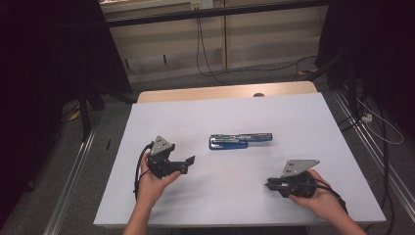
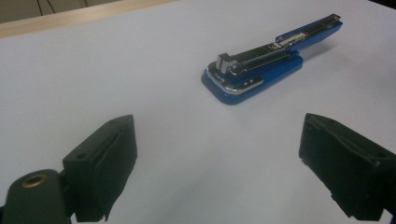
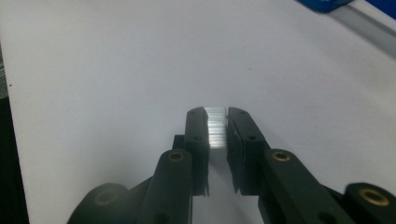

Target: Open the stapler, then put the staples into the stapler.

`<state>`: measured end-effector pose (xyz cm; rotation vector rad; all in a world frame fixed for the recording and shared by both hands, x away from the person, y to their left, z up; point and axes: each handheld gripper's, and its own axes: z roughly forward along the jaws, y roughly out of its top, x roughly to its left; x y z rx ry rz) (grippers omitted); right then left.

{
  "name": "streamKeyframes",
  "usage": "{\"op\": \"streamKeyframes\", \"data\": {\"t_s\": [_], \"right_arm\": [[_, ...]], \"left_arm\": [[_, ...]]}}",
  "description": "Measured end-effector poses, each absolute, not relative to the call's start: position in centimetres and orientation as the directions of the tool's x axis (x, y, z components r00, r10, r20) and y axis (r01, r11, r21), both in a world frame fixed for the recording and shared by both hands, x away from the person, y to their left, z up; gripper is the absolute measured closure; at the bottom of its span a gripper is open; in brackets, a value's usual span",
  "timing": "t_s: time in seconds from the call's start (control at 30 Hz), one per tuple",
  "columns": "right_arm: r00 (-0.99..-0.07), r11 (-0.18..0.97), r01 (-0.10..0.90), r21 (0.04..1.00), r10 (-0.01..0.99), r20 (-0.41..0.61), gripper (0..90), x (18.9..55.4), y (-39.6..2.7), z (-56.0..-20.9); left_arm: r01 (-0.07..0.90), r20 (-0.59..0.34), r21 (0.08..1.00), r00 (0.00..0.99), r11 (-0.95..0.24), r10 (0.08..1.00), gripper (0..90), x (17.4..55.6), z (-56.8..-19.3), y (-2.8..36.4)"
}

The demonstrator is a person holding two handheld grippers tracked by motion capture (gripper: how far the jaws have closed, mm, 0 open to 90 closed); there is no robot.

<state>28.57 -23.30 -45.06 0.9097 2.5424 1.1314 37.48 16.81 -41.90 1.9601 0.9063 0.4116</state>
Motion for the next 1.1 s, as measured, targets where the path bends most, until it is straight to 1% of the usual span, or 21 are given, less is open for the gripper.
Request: {"op": "streamKeyframes", "data": {"t_s": [0.2, 0.4, 1.1], "right_arm": [[-0.791, 0.507, 0.437, 0.743, 0.609, 0.05, 79.0, 29.3, -23.2, -44.0], [-0.797, 0.51, 0.424, 0.749, 0.603, 0.041, 79.0, 30.1, -22.8, -43.1], [-0.806, 0.496, 0.401, 0.771, 0.591, 0.039, 79.0, 32.8, -22.2, -40.7]], "left_arm": [[0.437, -0.088, 0.85, 0.669, -0.295, 0.738, 9.4, 37.4, -41.8, 17.2], [0.431, -0.086, 0.851, 0.678, -0.301, 0.73, 7.7, 37.3, -41.7, 17.5], [0.435, -0.098, 0.851, 0.683, -0.295, 0.724, 6.6, 37.2, -41.8, 17.5]]}}
